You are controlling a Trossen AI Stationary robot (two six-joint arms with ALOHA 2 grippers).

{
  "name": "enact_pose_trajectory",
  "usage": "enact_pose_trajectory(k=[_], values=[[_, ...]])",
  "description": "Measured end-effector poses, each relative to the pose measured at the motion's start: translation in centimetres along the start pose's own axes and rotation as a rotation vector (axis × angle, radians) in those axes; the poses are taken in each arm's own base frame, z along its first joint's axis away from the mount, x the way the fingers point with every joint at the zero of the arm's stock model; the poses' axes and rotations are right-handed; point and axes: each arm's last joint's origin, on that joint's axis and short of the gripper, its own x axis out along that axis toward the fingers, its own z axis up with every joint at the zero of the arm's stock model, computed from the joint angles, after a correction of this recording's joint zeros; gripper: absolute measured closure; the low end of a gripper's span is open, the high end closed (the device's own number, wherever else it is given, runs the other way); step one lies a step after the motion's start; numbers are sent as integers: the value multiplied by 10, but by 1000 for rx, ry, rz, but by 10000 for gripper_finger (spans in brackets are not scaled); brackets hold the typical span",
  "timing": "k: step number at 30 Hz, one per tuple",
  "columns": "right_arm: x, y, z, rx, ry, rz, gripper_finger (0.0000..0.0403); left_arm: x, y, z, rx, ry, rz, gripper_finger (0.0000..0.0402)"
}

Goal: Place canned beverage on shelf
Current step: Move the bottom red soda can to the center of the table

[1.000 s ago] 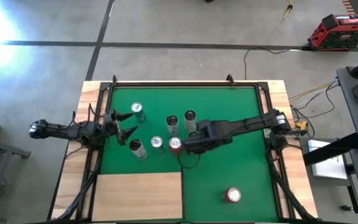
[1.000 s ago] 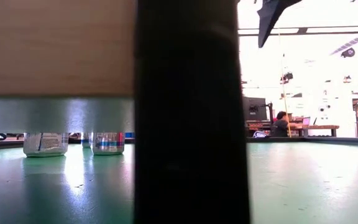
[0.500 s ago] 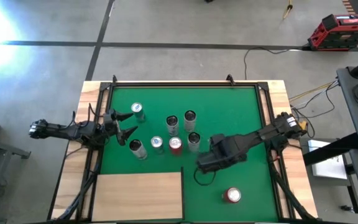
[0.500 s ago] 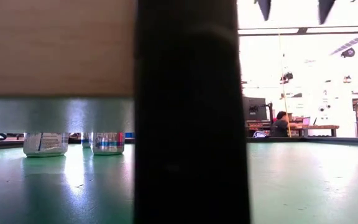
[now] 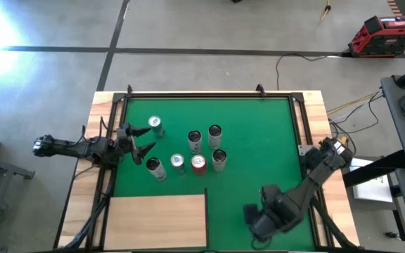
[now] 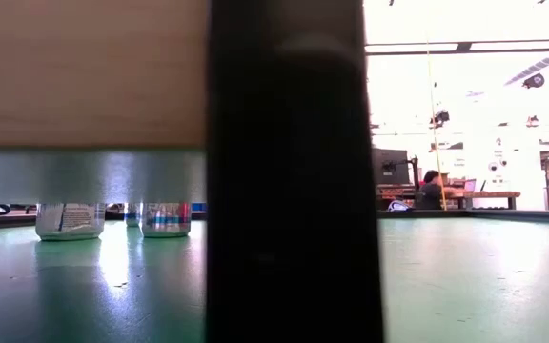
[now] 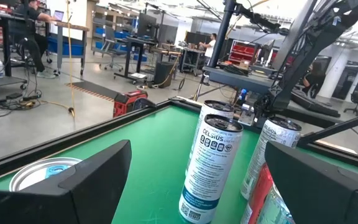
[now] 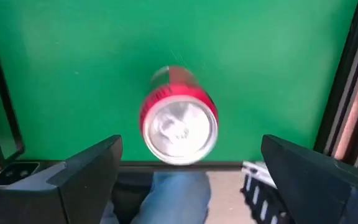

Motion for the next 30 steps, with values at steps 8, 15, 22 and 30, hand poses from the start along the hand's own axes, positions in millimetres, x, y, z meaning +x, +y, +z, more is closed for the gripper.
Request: enact_pose_trajectory(k=[8,15,22,30], values=[[17,-7,-17,-14,-6,48,29,0,0,0,0,0,0,47],[34,-8,-18,-12,-24,39,29,0,0,0,0,0,0,47],[57,-4,-18,-14,-8,70,29,0,0,0,0,0,0,47],[70,-6,-14,17,-35,42,29,0,0,0,0,0,0,47]])
